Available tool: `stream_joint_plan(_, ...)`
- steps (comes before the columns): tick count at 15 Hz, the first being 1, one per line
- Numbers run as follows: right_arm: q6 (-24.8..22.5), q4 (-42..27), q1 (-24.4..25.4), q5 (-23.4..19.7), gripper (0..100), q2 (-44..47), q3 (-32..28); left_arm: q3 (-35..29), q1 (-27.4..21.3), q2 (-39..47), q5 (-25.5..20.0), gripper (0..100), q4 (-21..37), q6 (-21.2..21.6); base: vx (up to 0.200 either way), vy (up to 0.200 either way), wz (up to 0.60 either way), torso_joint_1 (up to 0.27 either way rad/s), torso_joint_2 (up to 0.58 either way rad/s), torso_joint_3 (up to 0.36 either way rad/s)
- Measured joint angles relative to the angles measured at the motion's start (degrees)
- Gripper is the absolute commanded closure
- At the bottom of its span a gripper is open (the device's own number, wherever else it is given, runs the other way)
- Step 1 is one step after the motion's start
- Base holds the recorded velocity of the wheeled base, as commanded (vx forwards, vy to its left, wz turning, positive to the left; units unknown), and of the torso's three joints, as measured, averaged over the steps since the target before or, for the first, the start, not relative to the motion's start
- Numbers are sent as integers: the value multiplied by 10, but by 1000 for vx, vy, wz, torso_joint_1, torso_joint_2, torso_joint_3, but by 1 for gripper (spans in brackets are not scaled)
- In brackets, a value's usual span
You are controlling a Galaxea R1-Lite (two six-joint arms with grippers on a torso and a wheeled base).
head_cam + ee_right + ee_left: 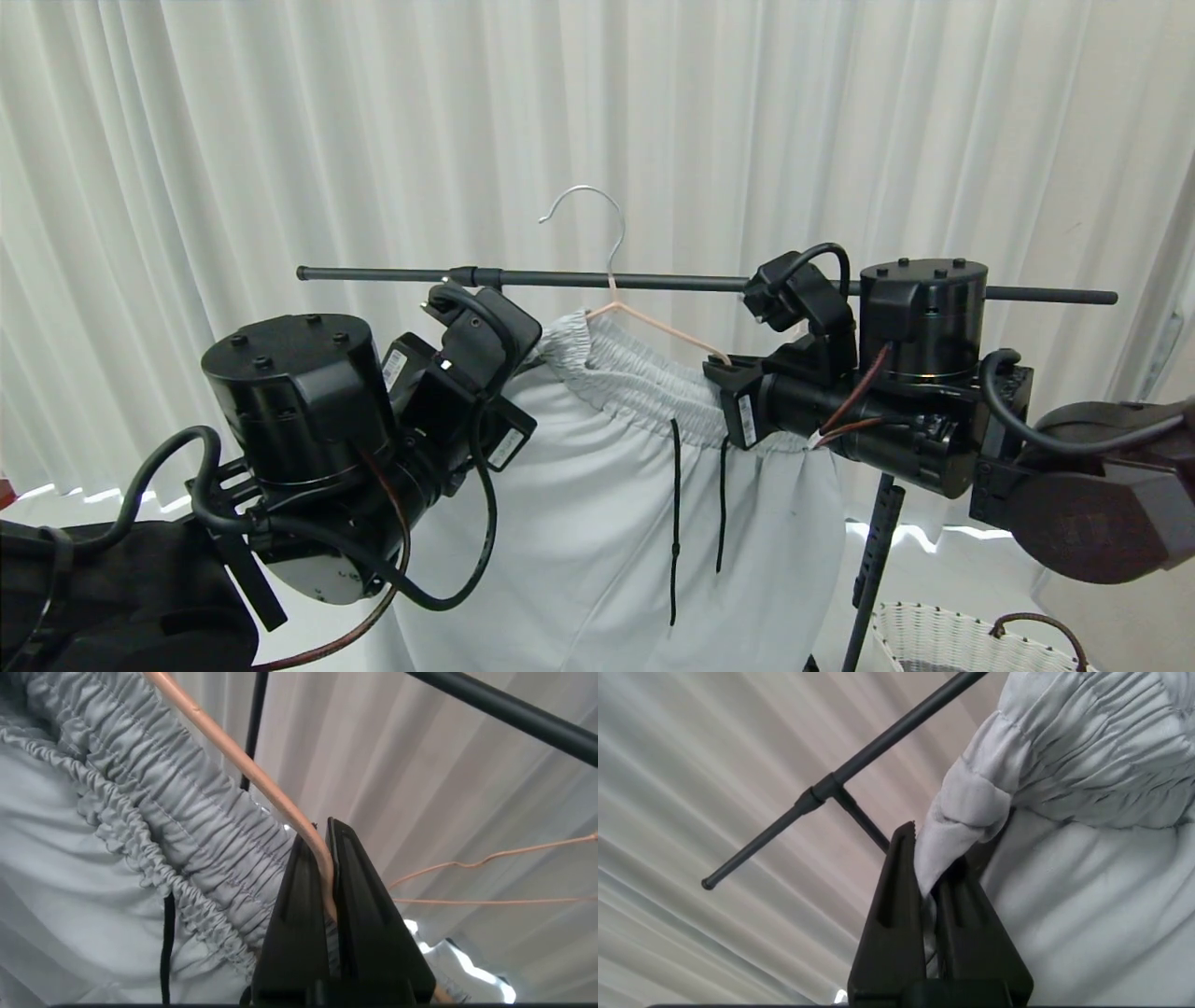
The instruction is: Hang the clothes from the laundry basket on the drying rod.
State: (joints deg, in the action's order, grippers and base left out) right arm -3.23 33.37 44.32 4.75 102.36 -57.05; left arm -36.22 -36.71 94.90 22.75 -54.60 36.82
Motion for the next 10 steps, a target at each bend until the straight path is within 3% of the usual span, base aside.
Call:
stream_joint_plan(1, 0, 9, 2, 0, 100, -2, 9, 0, 0, -1, -1, 0, 0, -4, 0, 0, 0, 0, 0, 0)
stream_joint_plan(7, 0, 13, -5, -1, 100, -31, 32, 14, -9, -1, -20, 0, -61, -12, 0, 0, 0, 0, 0, 0)
stream_joint_plan(10, 0, 13, -23, -2, 100, -50, 44, 47, -9, -18, -21, 0, -63, -15, 0, 0, 0, 0, 0, 0)
